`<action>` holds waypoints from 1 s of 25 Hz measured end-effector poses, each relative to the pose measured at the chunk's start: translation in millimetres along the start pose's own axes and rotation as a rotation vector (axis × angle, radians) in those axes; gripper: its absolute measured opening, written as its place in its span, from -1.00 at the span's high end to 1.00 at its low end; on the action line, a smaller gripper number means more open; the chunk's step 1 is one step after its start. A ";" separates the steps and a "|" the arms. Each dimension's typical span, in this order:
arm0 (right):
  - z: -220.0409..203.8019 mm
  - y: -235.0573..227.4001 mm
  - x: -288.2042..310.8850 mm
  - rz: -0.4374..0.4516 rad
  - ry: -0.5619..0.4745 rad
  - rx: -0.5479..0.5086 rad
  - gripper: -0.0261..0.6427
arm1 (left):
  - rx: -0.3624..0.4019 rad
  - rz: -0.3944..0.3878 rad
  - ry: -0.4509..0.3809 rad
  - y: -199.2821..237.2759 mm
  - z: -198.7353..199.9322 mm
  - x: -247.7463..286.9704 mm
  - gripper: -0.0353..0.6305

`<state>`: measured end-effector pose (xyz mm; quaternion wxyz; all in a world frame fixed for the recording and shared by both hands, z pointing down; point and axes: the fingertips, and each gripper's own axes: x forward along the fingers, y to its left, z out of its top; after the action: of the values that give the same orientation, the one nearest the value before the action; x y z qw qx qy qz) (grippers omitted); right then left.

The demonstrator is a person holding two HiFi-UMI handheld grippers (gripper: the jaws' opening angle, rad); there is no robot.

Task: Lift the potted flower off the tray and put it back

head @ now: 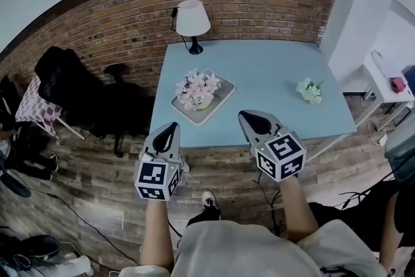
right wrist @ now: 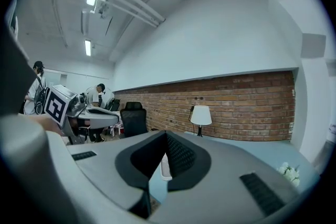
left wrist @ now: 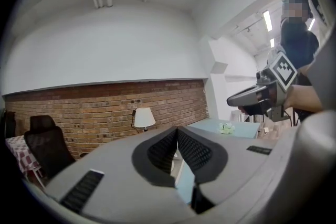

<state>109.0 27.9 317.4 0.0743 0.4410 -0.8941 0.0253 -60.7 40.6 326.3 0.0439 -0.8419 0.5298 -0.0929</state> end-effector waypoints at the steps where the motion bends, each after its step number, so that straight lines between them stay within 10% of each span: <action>1: 0.9 -3.7 9.1 -0.004 0.004 0.000 0.86 | -0.004 -0.002 0.004 6.9 -1.7 7.7 0.80; 25: -63.1 -48.8 189.1 -0.021 0.210 0.020 0.57 | -0.067 -0.109 0.223 131.8 -104.5 149.4 0.60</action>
<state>41.1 -143.3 408.0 0.1635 0.4460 -0.8764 0.0794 -135.5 -148.6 422.2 -0.0482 -0.8548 0.4877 -0.1704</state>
